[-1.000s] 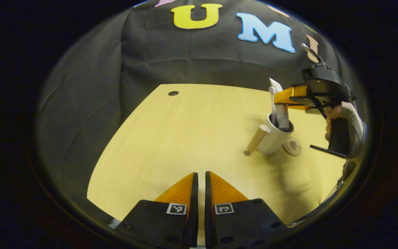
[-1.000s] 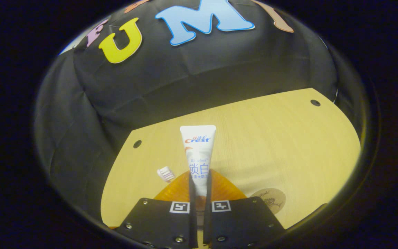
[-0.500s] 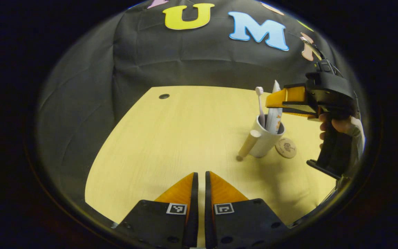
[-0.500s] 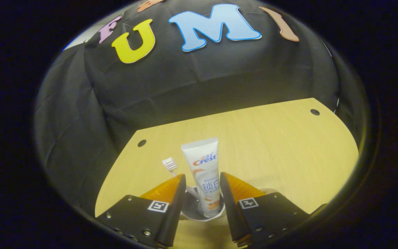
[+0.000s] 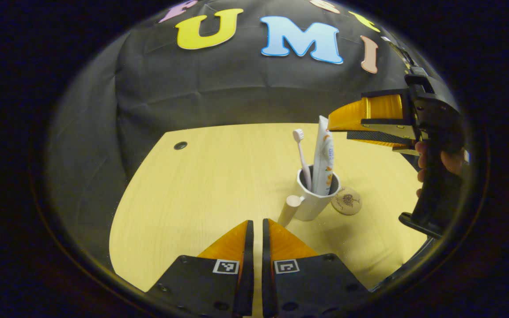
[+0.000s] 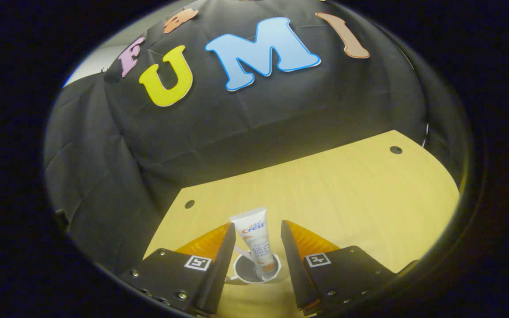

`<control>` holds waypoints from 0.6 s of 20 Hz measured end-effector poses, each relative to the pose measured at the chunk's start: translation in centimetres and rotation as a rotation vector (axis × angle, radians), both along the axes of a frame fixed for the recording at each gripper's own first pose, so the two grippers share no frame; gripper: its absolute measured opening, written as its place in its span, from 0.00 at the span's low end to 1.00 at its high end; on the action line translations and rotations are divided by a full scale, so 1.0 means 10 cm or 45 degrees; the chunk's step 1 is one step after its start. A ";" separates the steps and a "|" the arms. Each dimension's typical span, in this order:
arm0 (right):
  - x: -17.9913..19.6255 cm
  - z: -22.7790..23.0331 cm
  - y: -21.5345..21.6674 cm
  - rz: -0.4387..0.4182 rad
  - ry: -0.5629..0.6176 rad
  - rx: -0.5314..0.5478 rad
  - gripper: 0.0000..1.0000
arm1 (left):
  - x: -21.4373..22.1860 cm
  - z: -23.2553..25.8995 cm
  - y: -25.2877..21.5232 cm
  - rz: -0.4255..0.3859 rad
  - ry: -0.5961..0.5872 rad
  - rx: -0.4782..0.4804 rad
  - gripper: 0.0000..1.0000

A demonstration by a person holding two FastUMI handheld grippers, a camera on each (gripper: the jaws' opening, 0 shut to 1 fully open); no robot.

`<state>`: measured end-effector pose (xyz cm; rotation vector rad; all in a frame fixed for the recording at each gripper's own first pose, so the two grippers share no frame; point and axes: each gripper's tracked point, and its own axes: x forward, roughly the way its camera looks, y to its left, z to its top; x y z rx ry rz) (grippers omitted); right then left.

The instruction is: Put the toothbrush and toothpaste on the desktop into the cup, then pick up the cup and place it on the coaster on the desktop.

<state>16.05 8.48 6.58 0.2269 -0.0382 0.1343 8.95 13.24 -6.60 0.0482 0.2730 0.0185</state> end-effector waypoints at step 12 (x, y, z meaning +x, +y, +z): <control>-0.30 -0.06 -0.90 -0.204 0.005 0.108 0.63 | 0.28 0.21 -0.28 -0.315 0.146 0.217 0.19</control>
